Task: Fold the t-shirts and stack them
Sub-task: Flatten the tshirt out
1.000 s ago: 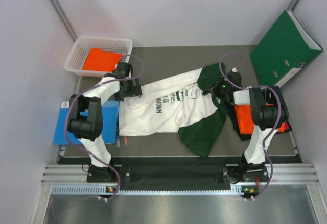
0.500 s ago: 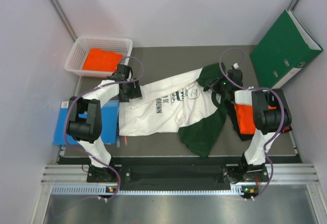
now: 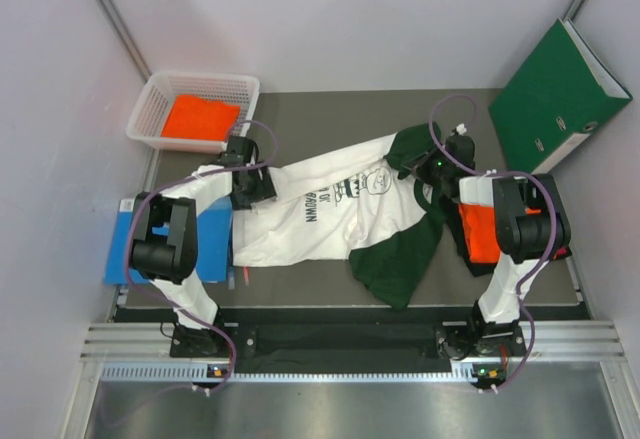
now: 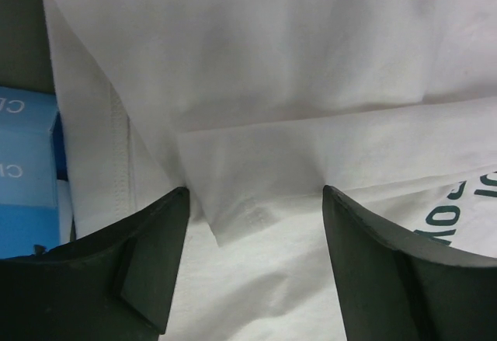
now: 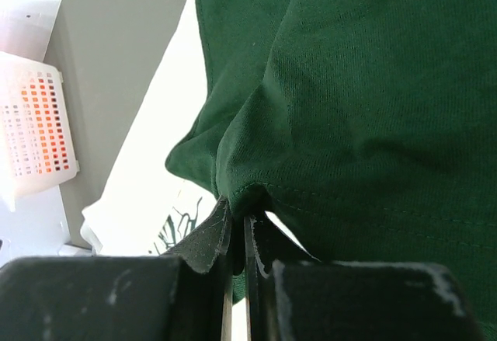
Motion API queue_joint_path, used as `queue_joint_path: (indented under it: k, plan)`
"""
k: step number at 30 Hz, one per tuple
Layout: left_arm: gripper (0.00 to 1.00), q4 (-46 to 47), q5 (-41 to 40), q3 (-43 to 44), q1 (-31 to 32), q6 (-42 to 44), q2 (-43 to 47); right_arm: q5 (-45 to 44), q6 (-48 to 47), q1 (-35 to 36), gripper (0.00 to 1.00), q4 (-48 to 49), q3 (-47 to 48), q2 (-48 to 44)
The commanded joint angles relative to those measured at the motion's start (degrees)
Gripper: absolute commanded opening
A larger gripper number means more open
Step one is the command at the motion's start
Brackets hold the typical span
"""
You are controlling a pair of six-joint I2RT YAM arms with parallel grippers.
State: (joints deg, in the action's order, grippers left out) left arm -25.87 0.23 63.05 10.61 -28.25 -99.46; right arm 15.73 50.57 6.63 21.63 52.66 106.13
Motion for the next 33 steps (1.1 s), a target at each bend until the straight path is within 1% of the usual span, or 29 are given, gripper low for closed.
queue_joint_path:
  k: [1,3,5,6,7,10,11,13,15,17,18,20,22,26,33]
  plan:
    - [0.72,7.2,3.8,-1.7,-0.2,-1.9,0.2,0.9,-0.8,0.6,0.00,3.1,2.0,-0.7]
    - [0.64,9.3,4.3,-1.6,-0.2,-2.4,-1.3,1.1,-1.2,0.6,0.00,2.8,1.8,-0.7]
    - [0.37,9.8,4.8,-0.9,-0.2,-2.2,-3.0,1.0,-1.6,0.5,0.00,2.5,1.9,-1.1]
    - [0.11,9.6,4.5,0.0,-0.2,-2.2,-3.4,1.1,-1.9,0.5,0.00,2.4,1.9,-1.3]
    - [0.00,8.9,4.1,0.4,-0.2,-2.2,-3.5,1.1,-2.4,0.5,0.00,2.4,1.7,-1.4]
    - [0.00,7.5,2.5,0.8,-0.2,-1.6,-1.3,1.5,-4.5,0.6,0.00,2.0,1.6,-3.2]
    - [0.00,6.9,1.3,1.1,-0.2,-1.1,0.8,1.5,-5.4,0.6,0.00,1.1,1.5,-4.6]
    - [0.00,4.8,0.3,3.0,-0.2,-0.2,3.0,1.7,-8.3,0.6,0.00,0.2,2.0,-6.2]
    - [0.00,1.4,-4.1,6.6,-0.2,1.8,6.1,2.1,-11.3,0.6,0.00,-1.9,3.1,-9.2]
    - [0.00,-1.6,-6.3,9.7,-0.2,3.8,8.7,1.7,-13.6,0.6,0.00,-4.2,4.3,-12.3]
    - [0.00,-2.3,-8.5,12.9,-0.2,4.3,9.5,1.2,-16.3,0.6,0.00,-7.5,6.2,-13.2]
    - [0.00,-3.0,-10.3,16.9,-0.2,5.9,11.5,-0.9,-18.6,0.6,0.00,-10.5,8.1,-16.4]
    - [0.00,-3.2,-12.8,19.5,-0.2,7.0,12.4,-2.0,-22.1,0.6,0.00,-14.1,10.9,-18.5]
    - [0.00,-6.0,-14.8,28.3,-0.4,9.6,12.3,-3.9,-27.4,0.6,0.00,-20.2,16.8,-23.8]
    - [0.00,-9.6,-16.8,38.7,-0.7,11.6,15.3,-6.1,-34.9,0.7,0.00,-30.7,29.4,-32.9]
